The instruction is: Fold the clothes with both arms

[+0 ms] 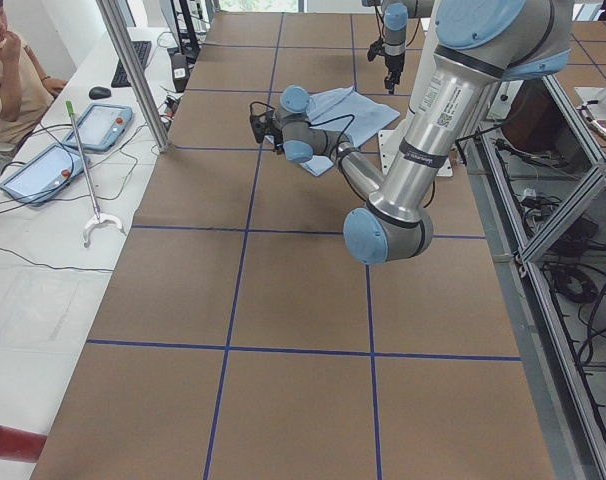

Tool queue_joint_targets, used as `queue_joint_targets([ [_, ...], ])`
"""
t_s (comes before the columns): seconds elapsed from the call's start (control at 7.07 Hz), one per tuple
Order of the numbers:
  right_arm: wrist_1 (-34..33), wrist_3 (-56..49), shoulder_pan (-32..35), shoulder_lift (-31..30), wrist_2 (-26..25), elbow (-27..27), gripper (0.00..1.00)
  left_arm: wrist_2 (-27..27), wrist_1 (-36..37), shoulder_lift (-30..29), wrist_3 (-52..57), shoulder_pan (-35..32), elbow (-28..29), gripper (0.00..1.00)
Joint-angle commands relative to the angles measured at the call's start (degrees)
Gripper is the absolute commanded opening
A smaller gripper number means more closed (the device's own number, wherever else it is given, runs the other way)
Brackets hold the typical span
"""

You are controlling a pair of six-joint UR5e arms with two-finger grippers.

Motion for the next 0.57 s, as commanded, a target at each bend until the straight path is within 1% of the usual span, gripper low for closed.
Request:
queue_joint_targets([
  [0.0, 0.51, -4.28, 13.05, 7.81, -0.34, -4.19, 1.0, 1.55, 6.46, 4.09, -7.51, 8.19, -5.32, 0.75],
  [0.14, 2.43, -10.33, 19.74, 9.77, -0.34, -7.8, 1.0, 7.83, 6.64, 5.33, -8.25, 13.2, -4.29, 0.75],
  [0.28, 9.76, -11.52, 24.42, 9.97, -0.08, -10.45, 1.0, 8.85, 7.08, 5.17, -8.26, 15.51, -3.41, 0.74],
  [0.42, 13.05, -11.53, 24.9, 9.97, -0.07, -12.56, 1.0, 9.03, 7.08, 4.65, -8.26, 15.62, -2.18, 0.71],
])
